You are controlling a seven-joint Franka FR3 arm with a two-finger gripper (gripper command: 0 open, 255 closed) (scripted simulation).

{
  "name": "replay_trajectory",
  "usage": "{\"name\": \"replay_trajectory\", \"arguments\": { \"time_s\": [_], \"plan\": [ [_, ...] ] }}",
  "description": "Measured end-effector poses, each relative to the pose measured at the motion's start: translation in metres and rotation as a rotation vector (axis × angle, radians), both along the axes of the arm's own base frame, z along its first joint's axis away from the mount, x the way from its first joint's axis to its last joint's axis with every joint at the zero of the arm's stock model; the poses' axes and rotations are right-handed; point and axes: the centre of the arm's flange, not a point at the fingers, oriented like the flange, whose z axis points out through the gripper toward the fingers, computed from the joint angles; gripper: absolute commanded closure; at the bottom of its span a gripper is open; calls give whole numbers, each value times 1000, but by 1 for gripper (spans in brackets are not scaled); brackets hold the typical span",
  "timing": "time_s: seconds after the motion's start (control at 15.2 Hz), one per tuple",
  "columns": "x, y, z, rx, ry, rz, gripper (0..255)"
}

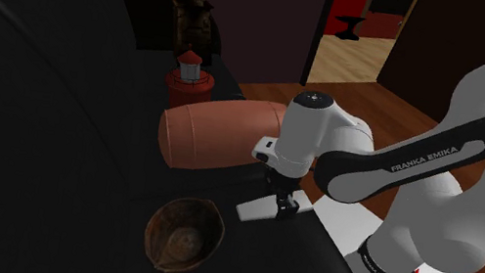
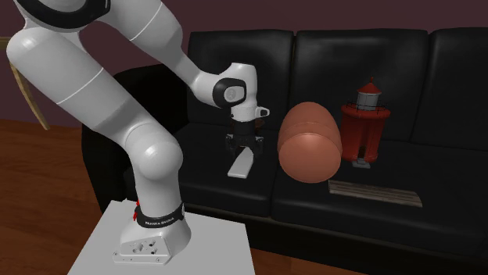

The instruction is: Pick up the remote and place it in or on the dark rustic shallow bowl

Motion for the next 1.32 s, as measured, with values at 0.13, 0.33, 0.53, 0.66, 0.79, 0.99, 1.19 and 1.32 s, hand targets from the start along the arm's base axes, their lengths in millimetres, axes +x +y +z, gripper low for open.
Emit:
{"name": "replay_trajectory", "arguments": {
  "time_s": [0.13, 0.33, 0.53, 0.66, 0.79, 0.99, 1.19, 1.32],
  "plan": [
    [0, 0, 0, 0, 0, 0, 255],
    [0, 0, 0, 0, 0, 0, 255],
    [0, 0, 2, 0, 0, 0, 255],
    [0, 0, 10, 0, 0, 0, 255],
    [0, 0, 21, 0, -1, 0, 255],
    [0, 0, 37, 0, -1, 0, 255],
    [0, 0, 54, 0, -1, 0, 255],
    [0, 0, 64, 0, -1, 0, 255]
  ]
}}
